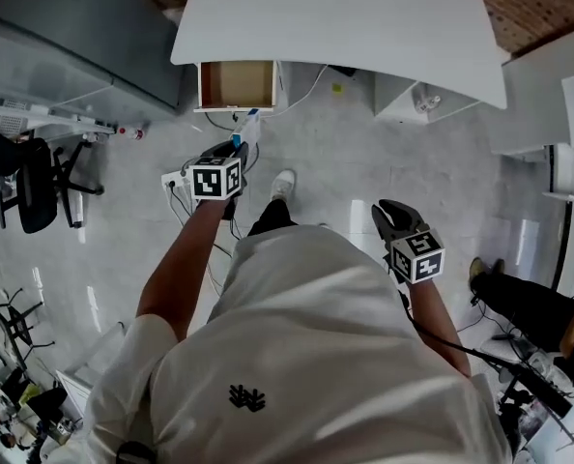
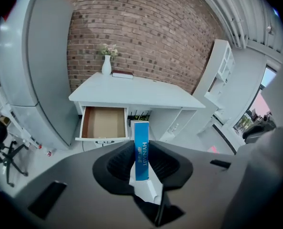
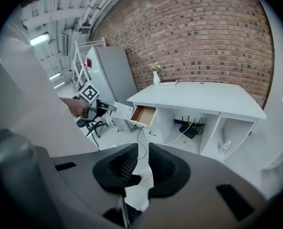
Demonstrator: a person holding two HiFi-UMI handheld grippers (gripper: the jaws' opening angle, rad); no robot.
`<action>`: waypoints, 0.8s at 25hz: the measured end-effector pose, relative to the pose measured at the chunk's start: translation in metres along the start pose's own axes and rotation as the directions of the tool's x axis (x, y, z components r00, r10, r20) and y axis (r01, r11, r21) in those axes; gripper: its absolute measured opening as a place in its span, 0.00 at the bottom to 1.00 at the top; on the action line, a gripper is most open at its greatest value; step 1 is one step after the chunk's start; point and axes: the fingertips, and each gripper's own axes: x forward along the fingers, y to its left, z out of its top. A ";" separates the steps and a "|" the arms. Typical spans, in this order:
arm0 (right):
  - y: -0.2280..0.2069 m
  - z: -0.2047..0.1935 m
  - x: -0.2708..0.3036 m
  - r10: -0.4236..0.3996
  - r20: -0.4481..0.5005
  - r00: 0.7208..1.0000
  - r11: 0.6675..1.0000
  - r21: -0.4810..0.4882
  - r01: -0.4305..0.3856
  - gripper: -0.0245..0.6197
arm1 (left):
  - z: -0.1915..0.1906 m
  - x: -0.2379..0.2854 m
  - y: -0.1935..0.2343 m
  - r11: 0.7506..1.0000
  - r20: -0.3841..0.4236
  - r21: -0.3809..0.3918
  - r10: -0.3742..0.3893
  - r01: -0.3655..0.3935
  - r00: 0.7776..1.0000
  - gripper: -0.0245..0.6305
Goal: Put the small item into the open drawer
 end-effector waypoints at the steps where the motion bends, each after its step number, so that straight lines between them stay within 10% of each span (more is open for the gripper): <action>1: -0.004 0.008 0.008 -0.011 -0.002 1.000 1.000 0.013 0.011 0.18 | 0.009 0.014 0.010 1.000 -0.010 0.012 -0.001 0.002 1.000 0.18; 20: -0.014 0.030 0.068 -0.270 -0.145 0.952 0.913 0.276 0.301 0.18 | 0.068 0.229 0.129 0.987 -0.245 0.155 -0.007 0.047 0.970 0.18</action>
